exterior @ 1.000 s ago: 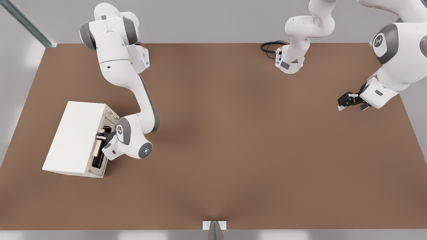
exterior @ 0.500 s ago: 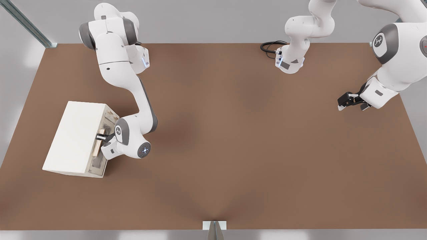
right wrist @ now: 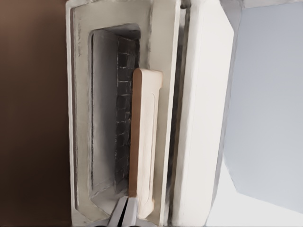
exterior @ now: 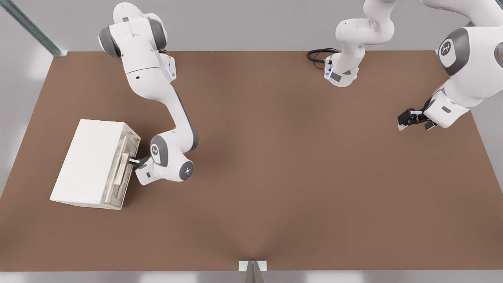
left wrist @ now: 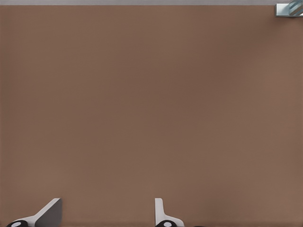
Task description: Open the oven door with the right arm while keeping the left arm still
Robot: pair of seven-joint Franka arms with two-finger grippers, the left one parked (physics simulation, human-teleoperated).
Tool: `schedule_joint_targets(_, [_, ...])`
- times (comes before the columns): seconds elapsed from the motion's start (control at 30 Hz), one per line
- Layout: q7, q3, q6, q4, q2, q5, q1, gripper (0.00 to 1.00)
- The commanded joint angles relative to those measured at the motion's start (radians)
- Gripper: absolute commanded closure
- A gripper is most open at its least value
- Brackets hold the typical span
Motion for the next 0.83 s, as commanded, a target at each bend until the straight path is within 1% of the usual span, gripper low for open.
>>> schedule_joint_targets(0.0, [0.091,0.036,-0.008,0.045,-0.034,0.067,-0.019,1.00])
schedule_joint_targets(0.03, [-0.076,0.071,-0.006,0.045,-0.111,0.138,-0.081,1.00])
schedule_joint_targets(0.07, [-0.312,0.086,-0.008,0.081,-0.207,0.378,-0.159,0.92])
schedule_joint_targets(0.1, [-0.470,0.122,-0.005,0.120,-0.290,0.636,-0.285,0.32])
schedule_joint_targets(0.13, [-0.559,0.123,-0.015,0.083,-0.446,0.661,-0.302,0.00])
schedule_joint_targets(0.17, [-0.579,0.134,-0.029,0.078,-0.522,0.667,-0.343,0.00])
schedule_joint_targets(0.2, [-0.603,0.134,-0.054,0.095,-0.510,0.664,-0.369,0.00])
schedule_joint_targets(0.27, [-0.606,0.132,-0.092,0.121,-0.510,0.668,-0.371,0.00])
schedule_joint_targets(0.3, [-0.670,0.126,-0.127,0.123,-0.508,0.664,-0.377,0.00])
schedule_joint_targets(0.33, [-0.725,0.131,-0.127,0.166,-0.507,0.661,-0.377,0.00])
schedule_joint_targets(0.4, [-0.731,0.128,-0.126,0.177,-0.505,0.667,-0.403,0.00])
schedule_joint_targets(0.8, [-0.731,0.128,-0.126,0.177,-0.505,0.665,-0.404,0.00])
